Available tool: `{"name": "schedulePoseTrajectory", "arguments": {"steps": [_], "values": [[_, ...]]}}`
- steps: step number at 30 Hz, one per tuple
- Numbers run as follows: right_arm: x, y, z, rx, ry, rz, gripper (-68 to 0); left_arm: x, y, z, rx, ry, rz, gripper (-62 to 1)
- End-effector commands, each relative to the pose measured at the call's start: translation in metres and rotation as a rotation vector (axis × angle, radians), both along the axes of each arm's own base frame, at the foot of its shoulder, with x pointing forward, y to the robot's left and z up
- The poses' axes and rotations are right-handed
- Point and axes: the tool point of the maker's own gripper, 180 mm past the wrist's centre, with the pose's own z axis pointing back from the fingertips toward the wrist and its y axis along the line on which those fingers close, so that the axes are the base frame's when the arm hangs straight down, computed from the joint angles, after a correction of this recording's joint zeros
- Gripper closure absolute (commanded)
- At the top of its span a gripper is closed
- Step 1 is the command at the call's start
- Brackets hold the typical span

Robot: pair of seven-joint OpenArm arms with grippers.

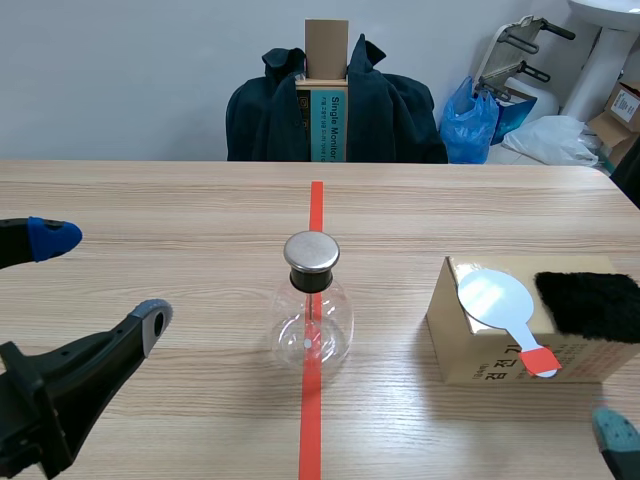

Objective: Do the electroscope experiment.
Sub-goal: 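Pick up the white charging plate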

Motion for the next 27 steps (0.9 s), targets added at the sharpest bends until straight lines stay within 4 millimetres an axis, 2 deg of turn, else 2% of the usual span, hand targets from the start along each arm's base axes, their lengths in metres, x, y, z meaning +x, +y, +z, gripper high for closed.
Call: {"name": "schedulePoseTrajectory", "arguments": {"steps": [1, 5, 9, 22, 27], "values": [[0.009, -0.003, 0.004, -0.017, -0.044, -0.014, -67.9, -0.001, -0.006, 0.008, -0.03, -0.02, -0.012, -62.3], [0.016, -0.014, -0.016, -0.078, -0.039, -0.062, -67.9, -0.001, -0.006, 0.008, -0.03, -0.02, -0.012, -62.3], [0.025, -0.02, -0.026, -0.095, -0.042, -0.077, -67.9, -0.001, -0.006, 0.008, -0.03, -0.02, -0.012, -62.3], [0.038, -0.006, -0.064, -0.161, -0.019, 0.049, -67.9, -0.001, -0.006, 0.009, -0.03, -0.021, -0.012, -62.3], [0.044, -0.002, -0.071, -0.163, -0.021, 0.101, -67.9, -0.001, -0.006, 0.009, -0.031, -0.021, -0.012, -62.3]]}}
